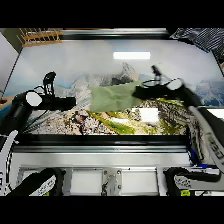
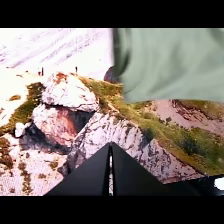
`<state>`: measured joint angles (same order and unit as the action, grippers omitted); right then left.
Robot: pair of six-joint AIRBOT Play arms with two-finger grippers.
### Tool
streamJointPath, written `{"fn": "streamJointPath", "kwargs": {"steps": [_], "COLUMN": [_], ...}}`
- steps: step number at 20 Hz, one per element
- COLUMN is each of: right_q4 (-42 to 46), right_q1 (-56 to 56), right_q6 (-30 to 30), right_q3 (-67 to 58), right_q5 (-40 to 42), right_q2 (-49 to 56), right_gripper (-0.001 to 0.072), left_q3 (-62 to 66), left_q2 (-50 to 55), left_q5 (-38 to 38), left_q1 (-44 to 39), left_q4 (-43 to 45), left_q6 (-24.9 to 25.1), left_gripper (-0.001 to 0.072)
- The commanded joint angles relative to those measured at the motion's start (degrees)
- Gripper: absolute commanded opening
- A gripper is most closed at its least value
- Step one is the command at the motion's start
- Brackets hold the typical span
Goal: Fold the clothes and pants, and hang the long-sleeved shirts on hangers.
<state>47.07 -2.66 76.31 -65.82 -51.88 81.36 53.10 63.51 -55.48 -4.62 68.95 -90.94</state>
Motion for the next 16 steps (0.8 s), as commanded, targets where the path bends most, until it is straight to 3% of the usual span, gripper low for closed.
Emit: {"fn": "streamJointPath", "kwargs": {"steps": [1, 8, 12, 16], "right_q4": [27.89, 31.36, 31.43, 36.76], "right_q1": [15.26, 44.94, 54.07, 57.16], "right_q6": [9.46, 9.46, 9.70, 12.26], "right_q3": [-0.02, -0.02, -0.02, 0.85], "right_q5": [-11.28, -15.28, -18.08, -20.37], "right_q2": [-13.62, -26.29, -27.54, -28.96], "right_gripper": [0.0013, 0.0013, 0.0013, 0.0013], "left_q3": [-0.02, -0.02, -0.02, -0.02], "left_q2": [-0.04, -0.02, -0.02, -0.02], "left_q5": [0.04, 0.13, 0.17, 0.22], "left_q1": [-0.04, -0.04, -0.04, -0.04], "left_q4": [0.00, 0.00, 0.02, 0.02], "left_q6": [0.07, 0.07, 0.07, 0.07], "left_gripper": [0.0006, 0.0006, 0.0007, 0.0006]}}
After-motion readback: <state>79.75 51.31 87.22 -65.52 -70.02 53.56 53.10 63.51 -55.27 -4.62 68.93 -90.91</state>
